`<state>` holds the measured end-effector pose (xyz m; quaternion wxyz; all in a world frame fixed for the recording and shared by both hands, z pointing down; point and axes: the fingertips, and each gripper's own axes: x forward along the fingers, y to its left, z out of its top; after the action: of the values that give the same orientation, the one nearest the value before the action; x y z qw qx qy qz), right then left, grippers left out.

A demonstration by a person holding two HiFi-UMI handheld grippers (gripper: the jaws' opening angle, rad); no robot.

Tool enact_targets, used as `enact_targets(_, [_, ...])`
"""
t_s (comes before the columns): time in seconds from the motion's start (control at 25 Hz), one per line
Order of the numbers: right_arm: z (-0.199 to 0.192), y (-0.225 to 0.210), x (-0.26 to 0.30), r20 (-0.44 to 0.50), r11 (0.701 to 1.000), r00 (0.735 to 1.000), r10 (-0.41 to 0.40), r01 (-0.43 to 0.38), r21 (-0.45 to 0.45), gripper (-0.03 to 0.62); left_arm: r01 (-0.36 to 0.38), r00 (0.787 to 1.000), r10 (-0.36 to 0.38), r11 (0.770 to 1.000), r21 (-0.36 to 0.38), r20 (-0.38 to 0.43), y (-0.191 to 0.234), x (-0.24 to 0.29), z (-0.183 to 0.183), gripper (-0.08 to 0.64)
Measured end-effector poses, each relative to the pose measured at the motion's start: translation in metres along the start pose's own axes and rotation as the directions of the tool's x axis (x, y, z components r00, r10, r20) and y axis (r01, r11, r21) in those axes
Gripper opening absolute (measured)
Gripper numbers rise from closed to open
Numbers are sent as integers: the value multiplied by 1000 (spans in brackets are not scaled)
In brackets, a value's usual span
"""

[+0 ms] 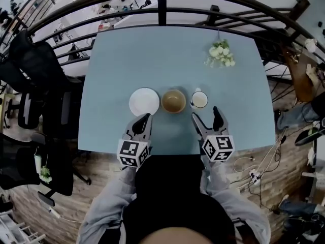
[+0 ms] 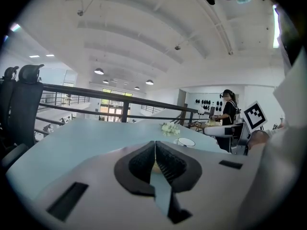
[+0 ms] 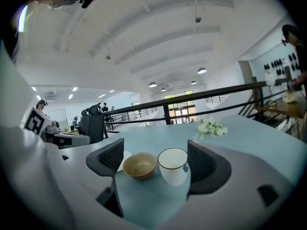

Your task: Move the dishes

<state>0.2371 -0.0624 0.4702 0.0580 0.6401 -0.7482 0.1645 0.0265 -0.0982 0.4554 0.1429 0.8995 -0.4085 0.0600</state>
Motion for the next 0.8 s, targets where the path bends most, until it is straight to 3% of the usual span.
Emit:
enact_targets(0.28, [-6, 29, -15, 28, 1000, 999, -23, 22, 13, 310, 33, 999, -33, 999, 11, -3, 7, -15, -7, 17])
enact_targets(0.48, [-5, 23, -28, 63, 996, 995, -77, 74, 48, 134, 40, 999, -40, 999, 2, -4, 5, -17, -12, 18])
enact_targets(0.56, [-4, 19, -30, 80, 993, 993, -90, 83, 89, 18, 43, 999, -43, 999, -4, -6, 4, -15, -14, 18])
enact_targets(0.68, [-4, 16, -29, 88, 990, 994, -69, 58, 130, 9, 45, 999, -45, 999, -7, -12, 0, -11, -15, 18])
enact_targets(0.8, [-4, 14, -29, 72, 994, 995, -69, 62, 92, 9, 44, 999, -44, 999, -11, -11, -3, -9, -15, 18])
